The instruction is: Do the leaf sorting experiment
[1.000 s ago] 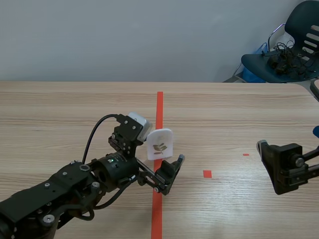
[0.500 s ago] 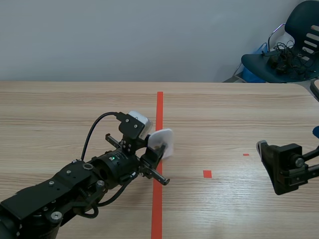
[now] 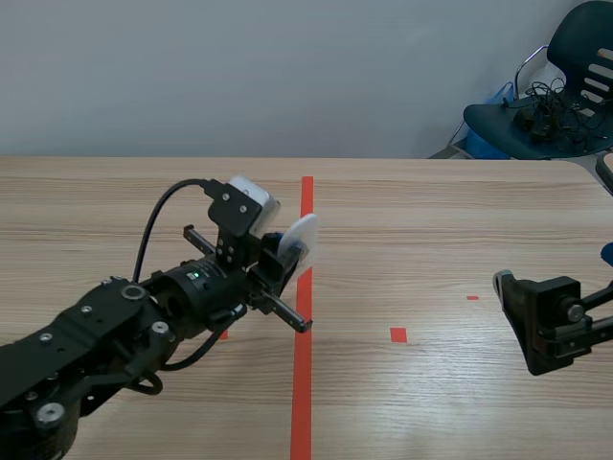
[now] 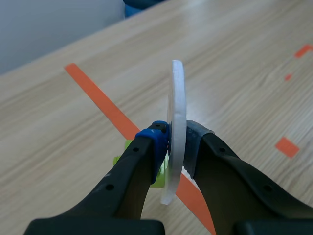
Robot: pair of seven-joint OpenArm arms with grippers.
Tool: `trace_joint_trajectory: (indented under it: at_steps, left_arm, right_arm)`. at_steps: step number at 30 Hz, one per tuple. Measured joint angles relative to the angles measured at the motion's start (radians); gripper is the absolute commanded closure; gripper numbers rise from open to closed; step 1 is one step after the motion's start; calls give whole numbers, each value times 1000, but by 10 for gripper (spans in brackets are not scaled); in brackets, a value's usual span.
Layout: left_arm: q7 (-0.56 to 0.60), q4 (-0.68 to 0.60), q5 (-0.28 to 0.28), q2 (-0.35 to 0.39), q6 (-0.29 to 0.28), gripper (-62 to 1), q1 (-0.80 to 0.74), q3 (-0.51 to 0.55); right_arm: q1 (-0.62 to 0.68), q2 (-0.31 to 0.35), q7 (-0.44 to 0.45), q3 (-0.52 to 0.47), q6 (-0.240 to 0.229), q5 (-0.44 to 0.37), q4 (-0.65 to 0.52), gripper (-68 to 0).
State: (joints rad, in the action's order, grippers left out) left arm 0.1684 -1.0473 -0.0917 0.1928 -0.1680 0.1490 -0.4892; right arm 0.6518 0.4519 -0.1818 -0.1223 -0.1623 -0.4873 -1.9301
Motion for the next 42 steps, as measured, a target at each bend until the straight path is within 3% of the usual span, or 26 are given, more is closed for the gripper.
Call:
trace_joint_trajectory:
  at_steps: [6, 9, 14, 18, 23, 25, 28, 35, 42]
  left_arm:
    - [-18, -227, -118, 125, 66, -70, -109, 187]
    - [-21, -243, -127, 180, 71, -70, -172, 308]
    - [-26, -235, -349, 226, 81, -70, -259, 476]
    - [-27, -224, -390, 245, 125, -70, -303, 575]
    - [-29, -207, -433, 273, 160, -70, -337, 587]
    - [-31, -168, -434, 276, 157, -70, -335, 586]
    - [-29, -87, -481, 275, 158, -70, -328, 579]
    - [0, 74, -489, 273, 151, -70, -267, 576]
    - [0, 151, -519, 273, 134, -71, -252, 564]
  right_arm:
    - [0, 0, 0, 0, 0, 0, 0, -679]
    - [0, 0, 0, 0, 0, 0, 0, -679]
    - [0, 0, 0, 0, 0, 0, 0, -679]
    - [0, 0, 0, 0, 0, 0, 0, -679]
    - [0, 0, 0, 0, 0, 0, 0, -679]
    - [0, 0, 0, 0, 0, 0, 0, -679]
    - [0, 0, -2, 0, 0, 0, 0, -679]
    - [0, 0, -3, 0, 0, 0, 0, -679]
    - [0, 0, -3, 0, 0, 0, 0, -679]
